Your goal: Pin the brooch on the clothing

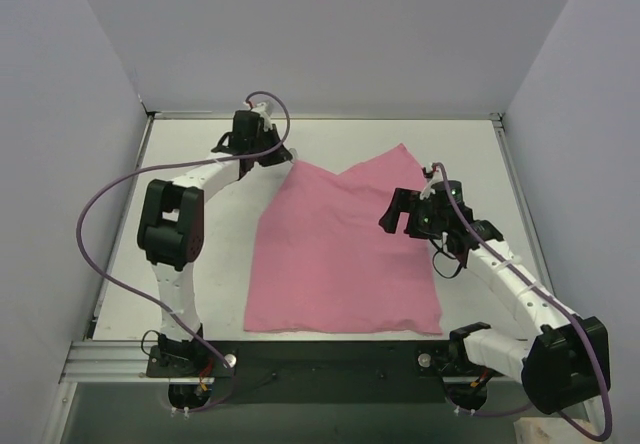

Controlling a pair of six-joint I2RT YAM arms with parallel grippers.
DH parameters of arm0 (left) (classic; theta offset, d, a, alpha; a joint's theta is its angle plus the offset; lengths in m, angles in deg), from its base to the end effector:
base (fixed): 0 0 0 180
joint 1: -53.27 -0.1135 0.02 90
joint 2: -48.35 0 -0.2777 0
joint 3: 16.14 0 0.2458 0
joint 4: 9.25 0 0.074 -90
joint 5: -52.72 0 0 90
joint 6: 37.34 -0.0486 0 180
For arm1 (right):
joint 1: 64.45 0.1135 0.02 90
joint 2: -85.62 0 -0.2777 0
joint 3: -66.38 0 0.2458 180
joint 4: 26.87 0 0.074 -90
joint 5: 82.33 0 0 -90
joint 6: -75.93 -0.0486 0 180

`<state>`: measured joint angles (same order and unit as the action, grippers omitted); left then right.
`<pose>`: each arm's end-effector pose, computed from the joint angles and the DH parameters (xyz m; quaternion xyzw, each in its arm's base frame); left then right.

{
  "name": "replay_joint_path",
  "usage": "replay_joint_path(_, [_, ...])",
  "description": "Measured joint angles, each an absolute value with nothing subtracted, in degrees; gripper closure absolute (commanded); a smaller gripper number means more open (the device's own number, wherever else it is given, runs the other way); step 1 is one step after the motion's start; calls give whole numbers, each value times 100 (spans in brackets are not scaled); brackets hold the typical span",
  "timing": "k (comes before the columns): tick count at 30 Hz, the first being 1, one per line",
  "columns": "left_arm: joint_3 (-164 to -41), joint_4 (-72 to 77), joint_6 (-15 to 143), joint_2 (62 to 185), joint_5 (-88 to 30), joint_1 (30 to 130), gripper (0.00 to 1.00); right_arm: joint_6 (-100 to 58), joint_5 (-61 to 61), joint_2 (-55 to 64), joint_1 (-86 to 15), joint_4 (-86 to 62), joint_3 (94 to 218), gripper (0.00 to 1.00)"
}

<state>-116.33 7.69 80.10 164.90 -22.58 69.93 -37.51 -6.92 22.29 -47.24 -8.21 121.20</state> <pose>0.4574 -0.1497 0.2262 -0.0215 0.8747 -0.2812 0.3942 0.2315 0.0845 0.2700 -0.0201 0.8489 0.2812 0.4472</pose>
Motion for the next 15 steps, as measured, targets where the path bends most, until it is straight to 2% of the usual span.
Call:
replay_joint_path(4, [-11897, 906, 8104, 16676, -2295, 6890, 69, -3757, -509, 2286, -4748, -611, 12120, 5])
replay_joint_path(5, [-11939, 937, 8106, 16678, -2302, 6873, 50, -3757, -472, 2301, -4754, -561, 12120, 5])
replay_joint_path(8, [-11969, 922, 8087, 16624, -2367, 6825, 23, -3757, -382, 2362, -4757, -432, 12120, 4])
replay_joint_path(10, [-11856, 869, 8091, 16486, -2481, 6810, 17, -3760, -338, 2408, -4757, -373, 12120, 4])
replay_joint_path(15, [-11196, 804, 8074, 15688, -2695, 6799, 15, -3790, -271, 2467, -4754, -259, 12120, 4])
